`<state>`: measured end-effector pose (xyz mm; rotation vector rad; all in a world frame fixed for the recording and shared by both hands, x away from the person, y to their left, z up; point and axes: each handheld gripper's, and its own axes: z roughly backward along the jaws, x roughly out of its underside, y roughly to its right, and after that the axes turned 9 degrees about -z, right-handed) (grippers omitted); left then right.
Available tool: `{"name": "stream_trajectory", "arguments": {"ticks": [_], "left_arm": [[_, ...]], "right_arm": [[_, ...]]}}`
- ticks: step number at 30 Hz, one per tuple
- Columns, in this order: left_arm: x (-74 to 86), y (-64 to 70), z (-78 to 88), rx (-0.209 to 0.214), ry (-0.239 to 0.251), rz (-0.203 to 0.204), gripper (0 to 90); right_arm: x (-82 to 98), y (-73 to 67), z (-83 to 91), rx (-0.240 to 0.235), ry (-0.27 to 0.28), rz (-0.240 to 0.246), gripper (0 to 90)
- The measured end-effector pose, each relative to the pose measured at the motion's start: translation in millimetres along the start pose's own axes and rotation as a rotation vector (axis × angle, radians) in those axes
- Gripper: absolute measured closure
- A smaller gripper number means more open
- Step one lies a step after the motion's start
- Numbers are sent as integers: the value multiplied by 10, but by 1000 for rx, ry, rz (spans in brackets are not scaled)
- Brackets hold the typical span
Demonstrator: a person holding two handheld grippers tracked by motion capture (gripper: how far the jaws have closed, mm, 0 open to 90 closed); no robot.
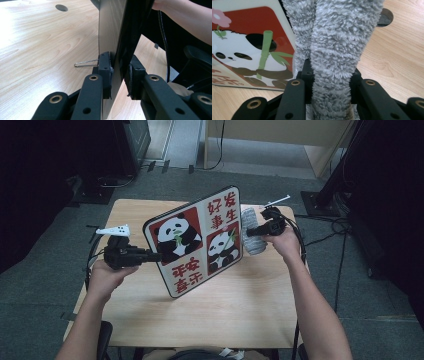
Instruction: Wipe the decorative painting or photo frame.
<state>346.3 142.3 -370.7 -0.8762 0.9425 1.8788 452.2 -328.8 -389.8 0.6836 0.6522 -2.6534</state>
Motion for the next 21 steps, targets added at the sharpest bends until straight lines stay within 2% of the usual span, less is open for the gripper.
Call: {"name": "stream_trajectory", "arguments": {"ticks": [9,11,17,21], "left_arm": [[1,1,-1,-1,1,0,773],[1,2,-2,-2,2,1,773],[1,1,-3,-1,1,1,772],[0,3,-5,-2,2,0,773]], "right_arm": [[110,45,-73,4,10,2,690],[144,55,-92,0,10,-11,690],[236,84,-139,2,49,-11,691],[300,94,-185,14,42,-19,692]]}}
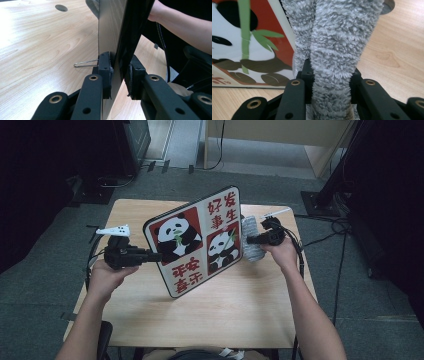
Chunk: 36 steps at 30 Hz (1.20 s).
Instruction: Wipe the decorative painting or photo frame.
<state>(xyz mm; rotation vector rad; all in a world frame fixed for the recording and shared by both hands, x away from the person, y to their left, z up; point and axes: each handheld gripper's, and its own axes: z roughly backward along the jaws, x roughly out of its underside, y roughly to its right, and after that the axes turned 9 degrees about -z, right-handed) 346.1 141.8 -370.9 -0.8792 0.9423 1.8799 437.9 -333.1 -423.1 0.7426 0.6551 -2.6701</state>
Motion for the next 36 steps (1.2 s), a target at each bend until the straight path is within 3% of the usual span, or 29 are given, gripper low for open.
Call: {"name": "stream_trajectory", "arguments": {"ticks": [7,12,17,22,26,33,36], "left_arm": [[1,-2,0,-1,0,-2,773],[-1,-4,-2,0,1,4,771],[-4,6,-2,-6,-2,8,772],[-1,6,1,-5,-4,8,771],[4,3,3,-4,-2,9,771],[3,3,3,-4,-3,8,771],[3,2,3,-4,-3,10,771]], "right_arm": [[116,50,-74,8,10,-4,692],[183,93,-108,-8,19,-41,692],[230,94,-145,17,12,-22,692],[215,144,-80,14,28,-38,691],[227,201,-15,54,30,-25,691],[267,324,100,68,61,-57,689],[297,395,94,97,58,-62,688]]}}
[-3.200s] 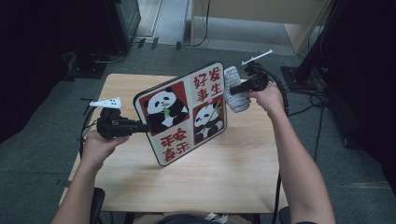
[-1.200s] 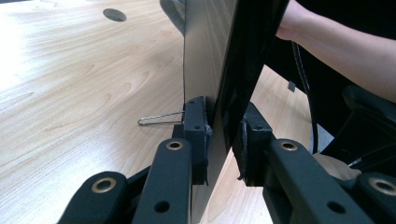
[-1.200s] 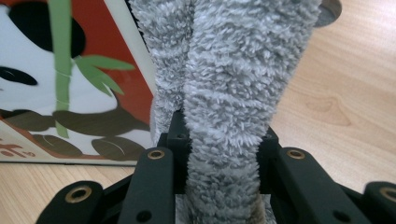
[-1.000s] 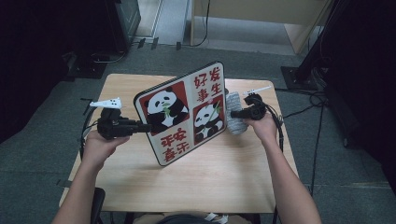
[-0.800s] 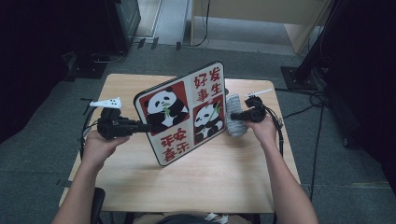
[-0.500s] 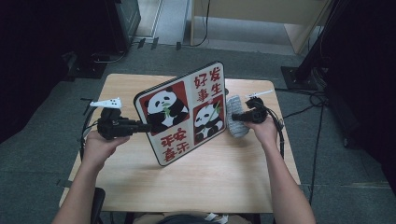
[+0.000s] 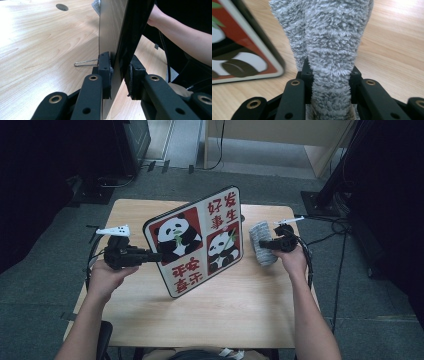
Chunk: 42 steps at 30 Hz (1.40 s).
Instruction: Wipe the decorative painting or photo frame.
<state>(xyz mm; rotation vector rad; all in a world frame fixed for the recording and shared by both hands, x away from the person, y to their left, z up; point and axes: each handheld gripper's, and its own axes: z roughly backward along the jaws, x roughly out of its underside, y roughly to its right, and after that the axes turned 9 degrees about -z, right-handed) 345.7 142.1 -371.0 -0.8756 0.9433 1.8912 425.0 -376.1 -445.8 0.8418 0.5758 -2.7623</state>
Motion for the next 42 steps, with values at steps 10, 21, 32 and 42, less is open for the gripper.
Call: {"name": "stream_trajectory", "arguments": {"ticks": [10,21,32,42], "left_arm": [[1,0,0,0,0,0,771],[-1,0,-2,3,-1,5,767],[-4,6,-4,1,-1,10,761],[-6,10,0,-6,-5,8,762]], "right_arm": [[113,254,-137,26,24,-66,676],[154,330,-331,88,31,-103,597],[133,312,-323,112,34,-104,352],[98,224,-235,87,44,-85,327]]}}
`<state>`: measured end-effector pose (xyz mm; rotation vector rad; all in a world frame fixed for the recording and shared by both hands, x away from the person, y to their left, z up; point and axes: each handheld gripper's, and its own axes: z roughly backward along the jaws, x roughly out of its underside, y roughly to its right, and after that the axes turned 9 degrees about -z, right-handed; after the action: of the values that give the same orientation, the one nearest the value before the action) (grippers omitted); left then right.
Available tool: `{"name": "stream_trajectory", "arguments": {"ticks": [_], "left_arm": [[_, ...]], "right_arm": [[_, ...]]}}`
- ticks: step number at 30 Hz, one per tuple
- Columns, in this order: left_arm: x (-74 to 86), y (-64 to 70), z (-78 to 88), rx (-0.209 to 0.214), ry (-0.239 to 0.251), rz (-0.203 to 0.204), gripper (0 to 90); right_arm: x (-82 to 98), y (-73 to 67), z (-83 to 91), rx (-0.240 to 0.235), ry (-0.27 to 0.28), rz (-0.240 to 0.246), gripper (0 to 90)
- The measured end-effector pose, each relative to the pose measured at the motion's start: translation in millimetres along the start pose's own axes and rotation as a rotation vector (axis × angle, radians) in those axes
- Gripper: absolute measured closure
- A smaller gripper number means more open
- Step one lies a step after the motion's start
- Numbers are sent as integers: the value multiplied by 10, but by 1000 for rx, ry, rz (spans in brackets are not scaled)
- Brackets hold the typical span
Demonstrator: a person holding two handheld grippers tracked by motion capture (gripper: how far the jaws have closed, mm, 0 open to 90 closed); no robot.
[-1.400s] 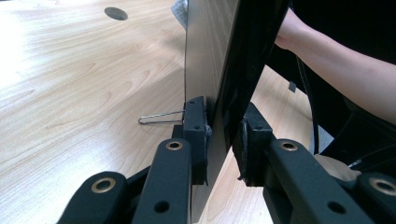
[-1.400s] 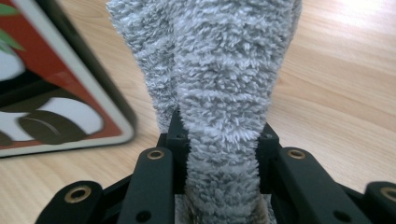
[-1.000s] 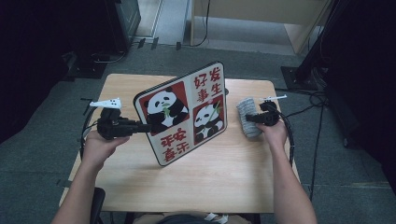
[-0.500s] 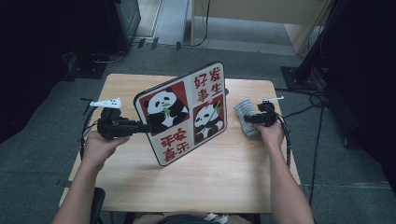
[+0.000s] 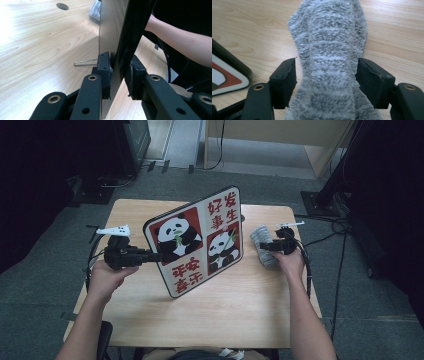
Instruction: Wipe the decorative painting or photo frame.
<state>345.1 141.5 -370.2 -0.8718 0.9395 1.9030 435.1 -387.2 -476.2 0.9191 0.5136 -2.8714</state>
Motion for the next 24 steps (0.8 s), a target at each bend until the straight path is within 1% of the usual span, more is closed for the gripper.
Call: {"name": "stream_trajectory", "arguments": {"ticks": [1,2,4,6,8,13,14,15,18,21,24], "left_arm": [[0,1,1,-4,0,-2,762],[1,1,1,-7,1,-1,763],[1,-3,5,-11,4,2,763],[2,-7,10,-16,3,3,763],[3,-6,12,-18,2,3,763],[2,-7,11,-27,5,6,762],[3,-8,9,-29,6,8,759],[6,-11,10,-33,8,9,757],[4,-11,19,-69,1,8,723],[12,-30,24,-80,6,21,693],[19,-42,25,-87,7,24,674]], "right_arm": [[2,-10,7,-1,2,-5,327],[-1,-15,23,-5,5,1,327],[-1,-27,45,-16,12,-10,327],[-1,-37,69,-16,12,-8,328],[5,-40,93,-20,17,-17,328],[31,-70,179,-28,21,-14,332],[35,-79,204,-27,25,-1,333],[38,-89,220,-27,26,1,333],[65,-117,288,-24,26,19,333],[102,-149,355,-19,28,25,333],[140,-142,413,-23,34,17,333]]}}
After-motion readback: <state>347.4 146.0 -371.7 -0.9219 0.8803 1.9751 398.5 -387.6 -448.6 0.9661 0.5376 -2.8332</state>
